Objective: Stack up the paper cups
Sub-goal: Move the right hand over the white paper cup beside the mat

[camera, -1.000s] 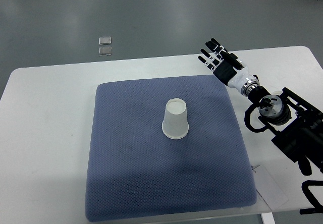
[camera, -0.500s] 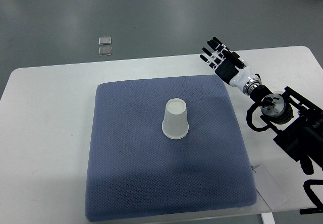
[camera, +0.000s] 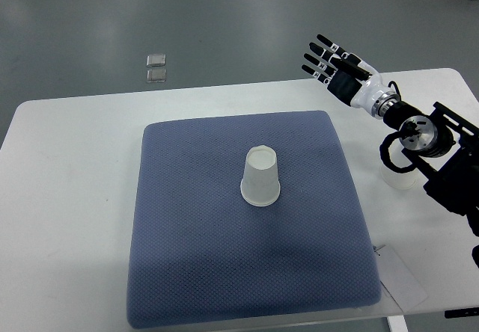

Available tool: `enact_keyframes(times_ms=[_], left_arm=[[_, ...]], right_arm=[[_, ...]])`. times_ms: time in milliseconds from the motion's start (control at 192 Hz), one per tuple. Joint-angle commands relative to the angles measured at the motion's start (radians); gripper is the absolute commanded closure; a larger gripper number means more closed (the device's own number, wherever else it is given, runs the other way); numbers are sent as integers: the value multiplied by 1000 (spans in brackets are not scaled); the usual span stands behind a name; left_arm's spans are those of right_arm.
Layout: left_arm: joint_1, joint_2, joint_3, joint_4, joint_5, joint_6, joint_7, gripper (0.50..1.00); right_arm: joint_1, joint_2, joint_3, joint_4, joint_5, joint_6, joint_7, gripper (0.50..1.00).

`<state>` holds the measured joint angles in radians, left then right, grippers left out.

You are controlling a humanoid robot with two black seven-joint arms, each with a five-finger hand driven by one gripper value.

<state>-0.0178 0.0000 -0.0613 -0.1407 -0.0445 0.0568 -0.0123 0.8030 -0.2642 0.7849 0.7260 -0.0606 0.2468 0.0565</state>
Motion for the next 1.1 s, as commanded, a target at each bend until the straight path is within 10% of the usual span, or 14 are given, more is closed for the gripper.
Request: enact_keyframes(times_ms=[0, 495, 1094], left_arm=[[-1, 0, 0, 0, 0, 0, 0, 500], [1, 0, -2, 0, 0, 0, 0, 500], [1, 0, -2, 0, 0, 0, 0, 500]], right_arm=[[67, -72, -90, 0, -105, 12, -6, 585], [513, -360, -792, 104, -645, 198, -182, 583], [1039, -431, -1359, 441, -671, 364, -302, 585]])
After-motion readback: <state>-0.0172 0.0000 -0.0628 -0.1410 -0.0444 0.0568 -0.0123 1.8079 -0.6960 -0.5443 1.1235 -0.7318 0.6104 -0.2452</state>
